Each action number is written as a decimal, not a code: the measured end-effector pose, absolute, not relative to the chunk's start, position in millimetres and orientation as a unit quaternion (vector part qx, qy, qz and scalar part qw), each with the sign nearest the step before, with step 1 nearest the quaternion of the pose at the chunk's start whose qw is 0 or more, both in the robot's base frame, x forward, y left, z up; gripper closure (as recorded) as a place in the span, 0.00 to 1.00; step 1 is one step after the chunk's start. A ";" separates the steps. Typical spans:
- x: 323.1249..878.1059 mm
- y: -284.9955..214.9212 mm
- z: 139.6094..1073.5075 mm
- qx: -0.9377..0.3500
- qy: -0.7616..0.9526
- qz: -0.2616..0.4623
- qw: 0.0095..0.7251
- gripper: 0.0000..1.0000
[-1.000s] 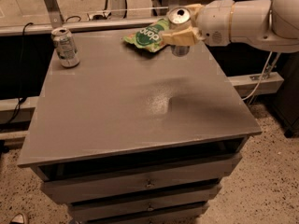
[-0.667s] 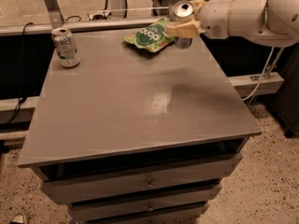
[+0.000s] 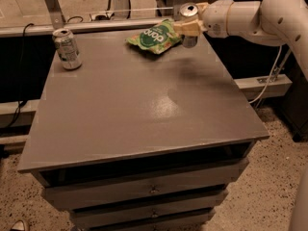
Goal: Move redbull can near green rice chip bag
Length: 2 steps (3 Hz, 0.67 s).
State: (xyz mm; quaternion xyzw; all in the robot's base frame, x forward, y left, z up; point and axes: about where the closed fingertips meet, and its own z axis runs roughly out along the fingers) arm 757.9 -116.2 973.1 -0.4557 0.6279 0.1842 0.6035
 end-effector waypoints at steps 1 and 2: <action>783.6 -114.3 958.9 -0.442 0.636 0.192 0.602 1.00; 803.5 -112.7 944.7 -0.426 0.648 0.203 0.599 1.00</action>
Offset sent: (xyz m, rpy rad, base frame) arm 0.0722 -0.0030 -0.0428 0.0817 0.1014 -0.0627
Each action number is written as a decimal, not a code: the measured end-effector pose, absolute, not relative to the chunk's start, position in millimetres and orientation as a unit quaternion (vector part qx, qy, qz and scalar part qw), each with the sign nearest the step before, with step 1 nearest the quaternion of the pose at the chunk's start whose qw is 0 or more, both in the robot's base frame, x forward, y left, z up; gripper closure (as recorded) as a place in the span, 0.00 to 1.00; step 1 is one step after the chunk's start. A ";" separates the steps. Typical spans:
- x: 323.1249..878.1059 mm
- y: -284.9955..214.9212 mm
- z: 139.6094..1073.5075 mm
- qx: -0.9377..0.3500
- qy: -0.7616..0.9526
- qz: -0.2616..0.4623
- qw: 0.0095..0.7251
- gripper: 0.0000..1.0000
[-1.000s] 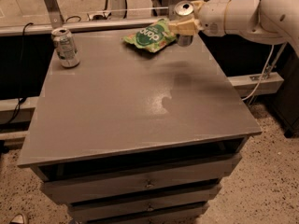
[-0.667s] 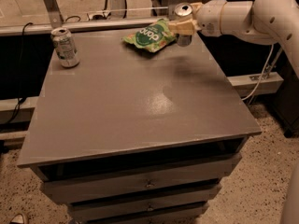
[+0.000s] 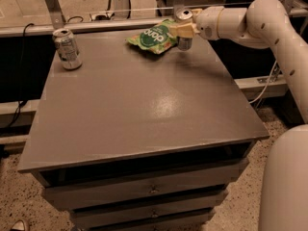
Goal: Move redbull can near green rice chip bag
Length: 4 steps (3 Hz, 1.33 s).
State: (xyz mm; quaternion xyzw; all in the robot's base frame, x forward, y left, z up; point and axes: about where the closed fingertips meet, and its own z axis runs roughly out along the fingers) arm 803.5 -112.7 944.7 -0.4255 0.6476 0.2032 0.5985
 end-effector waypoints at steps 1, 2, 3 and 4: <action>817.6 -115.3 932.0 -0.398 0.662 0.220 0.596 1.00; 828.1 -113.5 925.4 -0.375 0.666 0.244 0.597 0.82; 836.0 -110.7 921.5 -0.361 0.672 0.260 0.592 0.59; 841.5 -109.5 918.3 -0.353 0.682 0.267 0.583 0.35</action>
Offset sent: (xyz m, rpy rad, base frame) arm 0.0392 -0.0081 -0.0235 0.1780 0.1141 -0.0487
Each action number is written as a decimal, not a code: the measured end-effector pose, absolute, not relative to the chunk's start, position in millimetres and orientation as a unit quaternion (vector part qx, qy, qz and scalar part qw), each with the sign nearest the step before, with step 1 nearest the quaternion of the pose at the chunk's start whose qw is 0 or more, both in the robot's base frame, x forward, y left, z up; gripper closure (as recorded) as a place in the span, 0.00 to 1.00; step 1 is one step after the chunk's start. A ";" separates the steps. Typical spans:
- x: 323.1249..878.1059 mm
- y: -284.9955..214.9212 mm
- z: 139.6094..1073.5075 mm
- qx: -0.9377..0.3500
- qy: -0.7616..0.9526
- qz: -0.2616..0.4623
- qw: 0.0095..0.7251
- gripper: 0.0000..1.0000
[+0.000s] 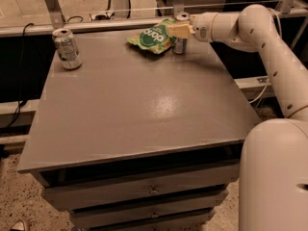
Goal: Move redbull can near green rice chip bag
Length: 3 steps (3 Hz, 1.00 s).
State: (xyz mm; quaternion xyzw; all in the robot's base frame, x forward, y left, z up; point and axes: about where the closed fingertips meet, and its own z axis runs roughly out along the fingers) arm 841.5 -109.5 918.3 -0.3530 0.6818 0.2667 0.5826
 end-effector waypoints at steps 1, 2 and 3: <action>844.8 -109.6 915.2 -0.348 0.689 0.270 0.575 0.12; 846.2 -110.5 912.6 -0.345 0.695 0.271 0.570 0.00; 846.1 -110.7 912.5 -0.344 0.695 0.271 0.570 0.00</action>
Offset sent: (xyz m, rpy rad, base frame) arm 0.0067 -0.0112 -0.0048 -0.0021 0.0558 -0.0228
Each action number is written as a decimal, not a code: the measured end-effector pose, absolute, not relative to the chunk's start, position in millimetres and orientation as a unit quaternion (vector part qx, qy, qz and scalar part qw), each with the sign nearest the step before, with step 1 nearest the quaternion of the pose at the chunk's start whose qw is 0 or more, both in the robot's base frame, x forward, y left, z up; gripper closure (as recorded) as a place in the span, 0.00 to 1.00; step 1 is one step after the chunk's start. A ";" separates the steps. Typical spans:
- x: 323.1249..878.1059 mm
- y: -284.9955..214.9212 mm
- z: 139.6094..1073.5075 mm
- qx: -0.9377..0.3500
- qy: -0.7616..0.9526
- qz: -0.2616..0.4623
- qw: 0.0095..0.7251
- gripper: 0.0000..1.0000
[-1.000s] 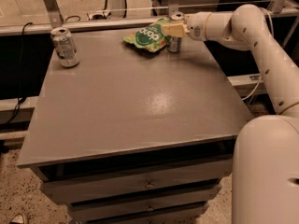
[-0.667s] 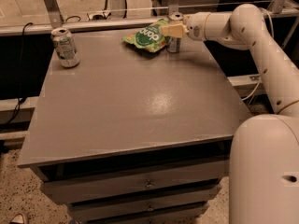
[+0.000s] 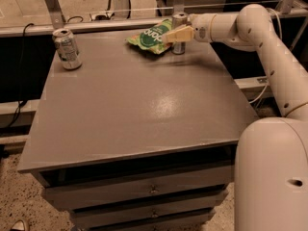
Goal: Move redbull can near green rice chip bag
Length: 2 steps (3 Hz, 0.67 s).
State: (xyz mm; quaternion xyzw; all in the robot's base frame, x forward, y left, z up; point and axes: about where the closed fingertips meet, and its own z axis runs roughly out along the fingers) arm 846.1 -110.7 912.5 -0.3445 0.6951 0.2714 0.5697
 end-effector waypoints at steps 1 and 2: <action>827.7 -124.5 925.8 -0.356 0.692 0.255 0.573 0.00; 773.6 -161.6 969.5 -0.373 0.682 0.206 0.594 0.00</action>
Offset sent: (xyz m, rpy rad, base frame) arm -0.1797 -0.0983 0.1068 -0.2047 -0.1864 -0.0853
